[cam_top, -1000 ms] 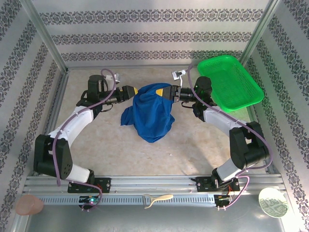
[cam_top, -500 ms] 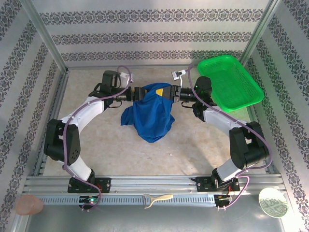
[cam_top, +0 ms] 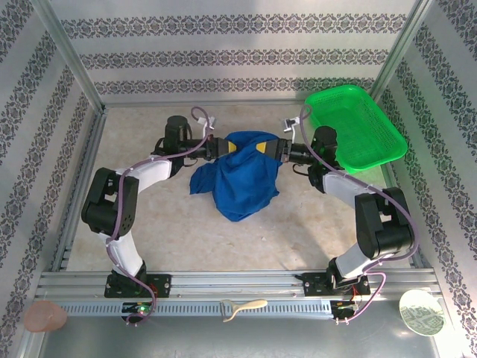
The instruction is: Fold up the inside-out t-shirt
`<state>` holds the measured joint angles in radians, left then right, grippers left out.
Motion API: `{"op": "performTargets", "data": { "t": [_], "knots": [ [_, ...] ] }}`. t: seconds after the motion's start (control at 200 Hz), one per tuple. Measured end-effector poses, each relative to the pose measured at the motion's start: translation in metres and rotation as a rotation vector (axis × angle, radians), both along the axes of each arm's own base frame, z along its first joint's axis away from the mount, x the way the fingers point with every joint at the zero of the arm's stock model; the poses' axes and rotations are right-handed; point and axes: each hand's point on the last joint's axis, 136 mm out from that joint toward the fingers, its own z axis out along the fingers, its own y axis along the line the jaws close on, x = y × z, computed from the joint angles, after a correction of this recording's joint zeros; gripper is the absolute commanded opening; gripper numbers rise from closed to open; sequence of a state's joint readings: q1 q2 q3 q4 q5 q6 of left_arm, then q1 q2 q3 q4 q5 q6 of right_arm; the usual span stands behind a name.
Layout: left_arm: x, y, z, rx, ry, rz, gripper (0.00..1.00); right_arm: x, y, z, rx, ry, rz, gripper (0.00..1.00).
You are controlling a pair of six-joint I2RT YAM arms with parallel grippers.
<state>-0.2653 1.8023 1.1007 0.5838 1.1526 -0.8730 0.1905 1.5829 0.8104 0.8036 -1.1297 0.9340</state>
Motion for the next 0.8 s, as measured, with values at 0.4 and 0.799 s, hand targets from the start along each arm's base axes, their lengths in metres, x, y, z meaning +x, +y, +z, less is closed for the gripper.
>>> {"op": "performTargets", "data": {
  "t": [0.4, 0.799],
  "knots": [
    [-0.013, 0.011, 0.069, -0.247, -0.036, -0.004, 0.00, 0.012, -0.035, -0.067, -0.222, 0.205, -0.367, 0.59],
    [-0.030, 0.015, 0.083, -0.253, -0.060, -0.002, 0.00, -0.050, 0.031, 0.035, -0.352, -0.107, -0.418, 0.75]
  ]
}}
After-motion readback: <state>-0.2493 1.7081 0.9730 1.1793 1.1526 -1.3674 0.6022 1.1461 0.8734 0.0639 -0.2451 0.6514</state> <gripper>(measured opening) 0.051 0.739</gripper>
